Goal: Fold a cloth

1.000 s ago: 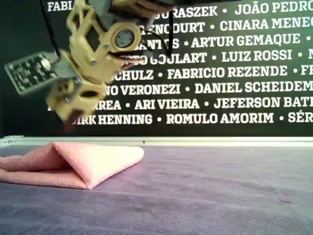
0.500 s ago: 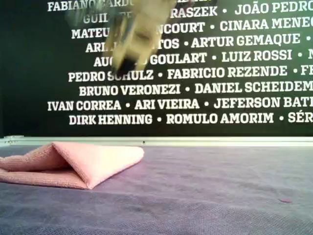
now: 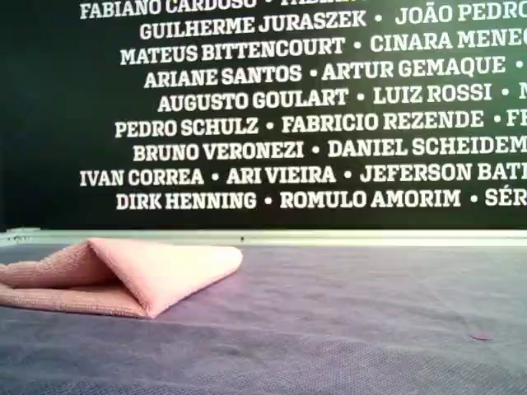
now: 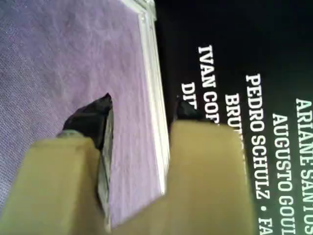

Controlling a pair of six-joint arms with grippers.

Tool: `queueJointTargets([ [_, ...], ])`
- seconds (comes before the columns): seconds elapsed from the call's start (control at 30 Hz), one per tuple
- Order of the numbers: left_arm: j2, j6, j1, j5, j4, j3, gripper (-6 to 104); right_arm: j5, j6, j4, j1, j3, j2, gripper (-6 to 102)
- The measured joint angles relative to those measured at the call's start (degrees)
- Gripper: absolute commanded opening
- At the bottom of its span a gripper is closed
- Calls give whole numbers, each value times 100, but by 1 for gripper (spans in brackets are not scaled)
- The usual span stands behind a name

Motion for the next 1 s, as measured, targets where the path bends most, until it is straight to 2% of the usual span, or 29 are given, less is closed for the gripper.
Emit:
queueJointTargets([
  [0.1, 0, 0, 0, 0, 0, 0, 45, 114, -9, -211, -9, 439, 1055, 1],
  [0.23, 0, 0, 0, 0, 0, 0, 45, 483, -9, -316, -519, 1257, 2188, 1],
  [0.27, 0, 0, 0, 0, 0, 0, 45, 492, -9, -334, -642, 1547, 2426, 1],
  [0.33, 0, 0, 0, 0, 0, 0, 45, 519, -149, -352, -773, 2224, 2804, 1],
  [0.5, 0, -9, -44, 0, 0, 0, 45, 562, -712, -1187, -905, 4315, 3797, 1],
  [0.67, 0, -35, -387, 0, 0, 0, 45, 562, -1081, -2751, -958, 6504, 5502, 1],
  [0.8, 0, -35, -554, 0, 0, 0, 46, 562, -1415, -3551, -1037, 8104, 6653, 1],
  [0.87, 0, -35, -562, 0, 0, 0, 46, 562, -1494, -3832, -1187, 8736, 6847, 1],
  [1.0, 0, -35, -562, 0, 0, 0, 45, 536, -1485, -4465, -1775, 9519, 6847, 1],
])
